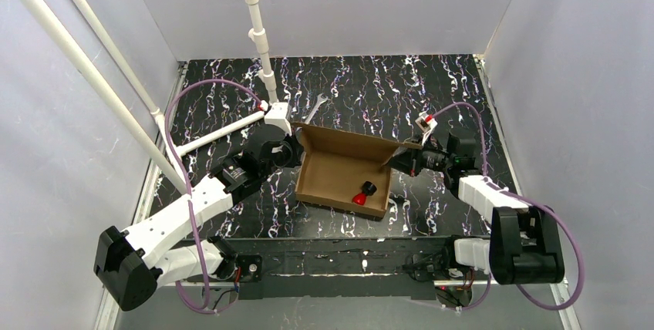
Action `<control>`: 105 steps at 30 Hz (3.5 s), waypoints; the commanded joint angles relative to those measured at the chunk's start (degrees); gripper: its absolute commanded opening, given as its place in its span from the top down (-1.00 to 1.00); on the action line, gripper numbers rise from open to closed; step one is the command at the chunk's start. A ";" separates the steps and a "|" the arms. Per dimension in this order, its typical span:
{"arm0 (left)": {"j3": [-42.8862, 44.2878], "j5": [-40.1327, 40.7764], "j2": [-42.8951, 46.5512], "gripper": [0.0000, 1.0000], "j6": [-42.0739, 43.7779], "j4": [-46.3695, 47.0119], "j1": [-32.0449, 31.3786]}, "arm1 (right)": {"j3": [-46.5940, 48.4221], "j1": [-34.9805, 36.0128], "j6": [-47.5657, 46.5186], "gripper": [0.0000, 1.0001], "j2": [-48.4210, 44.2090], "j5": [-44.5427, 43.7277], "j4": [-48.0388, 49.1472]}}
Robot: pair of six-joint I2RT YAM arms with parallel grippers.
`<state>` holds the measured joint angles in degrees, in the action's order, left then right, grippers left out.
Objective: Fold the paper box
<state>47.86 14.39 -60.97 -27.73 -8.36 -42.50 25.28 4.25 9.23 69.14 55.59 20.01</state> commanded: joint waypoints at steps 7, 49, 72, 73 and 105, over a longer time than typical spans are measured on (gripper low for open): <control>2.55 -1.88 0.03 1.00 3.34 -4.00 -0.28 | 5.22 -0.22 -12.45 0.97 2.21 -5.28 -11.52; 15.08 -27.12 21.07 -0.25 8.78 -24.02 -0.16 | 5.61 -7.69 -25.27 0.92 -4.59 -7.78 -21.74; -6.84 -22.82 20.14 -0.97 -9.79 -2.56 -0.10 | 7.96 -14.79 -39.01 0.45 -5.75 -2.23 -31.60; -7.16 -22.63 20.40 -0.97 -9.68 -2.79 -0.12 | 8.09 -15.18 -39.21 0.43 -5.63 -1.96 -31.75; 1.85 -22.51 12.05 -0.97 -0.46 -12.73 3.56 | 15.33 -16.46 -45.47 0.20 -5.61 -0.56 -41.92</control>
<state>44.62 -7.49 -46.06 -31.42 -17.63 -40.71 34.52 -11.94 -32.56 63.86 54.17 -16.91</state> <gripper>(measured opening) 0.982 0.390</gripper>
